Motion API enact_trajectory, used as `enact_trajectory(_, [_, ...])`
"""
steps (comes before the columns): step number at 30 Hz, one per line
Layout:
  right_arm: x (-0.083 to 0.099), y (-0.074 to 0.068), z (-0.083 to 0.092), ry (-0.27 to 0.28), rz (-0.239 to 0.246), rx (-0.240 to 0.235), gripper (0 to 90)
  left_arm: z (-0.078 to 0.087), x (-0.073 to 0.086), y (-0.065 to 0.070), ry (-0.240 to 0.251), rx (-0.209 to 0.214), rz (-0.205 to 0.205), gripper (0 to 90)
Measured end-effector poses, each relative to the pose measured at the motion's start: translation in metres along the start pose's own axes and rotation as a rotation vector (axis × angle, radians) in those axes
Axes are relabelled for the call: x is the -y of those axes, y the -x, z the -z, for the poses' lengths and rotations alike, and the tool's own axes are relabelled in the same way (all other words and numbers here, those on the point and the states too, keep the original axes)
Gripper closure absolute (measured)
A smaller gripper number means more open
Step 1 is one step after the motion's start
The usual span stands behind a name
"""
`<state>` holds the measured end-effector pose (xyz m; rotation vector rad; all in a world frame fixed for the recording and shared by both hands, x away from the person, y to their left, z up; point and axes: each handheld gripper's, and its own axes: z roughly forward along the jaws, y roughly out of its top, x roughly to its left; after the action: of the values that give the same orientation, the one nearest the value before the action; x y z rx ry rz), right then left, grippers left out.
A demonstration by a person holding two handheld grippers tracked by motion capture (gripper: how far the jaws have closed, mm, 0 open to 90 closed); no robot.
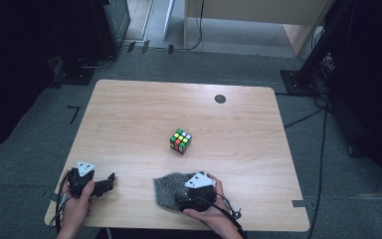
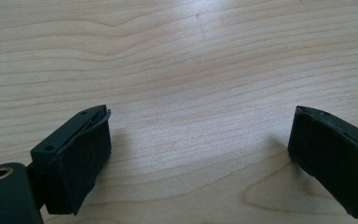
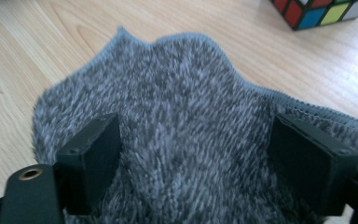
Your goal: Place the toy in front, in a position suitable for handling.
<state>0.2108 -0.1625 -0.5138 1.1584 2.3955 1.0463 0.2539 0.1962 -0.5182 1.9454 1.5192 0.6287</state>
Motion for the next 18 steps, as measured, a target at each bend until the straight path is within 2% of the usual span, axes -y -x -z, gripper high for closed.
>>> enact_trajectory(15, [0.0073,0.0023,0.0077,-0.010,0.020,0.009,32.4,0.0000,0.0000,0.0000,0.000,0.000,0.000,6.1])
enact_trajectory(16, [0.0076,0.0021,0.0075,-0.009,0.026,0.014,34.7,0.0000,0.0000,0.0000,0.000,0.000,0.000,6.1])
enact_trajectory(18, [0.0082,0.0023,0.0080,0.001,0.035,0.019,48.4,0.0002,0.0001,0.0003,0.000,-0.004,0.005,6.1])
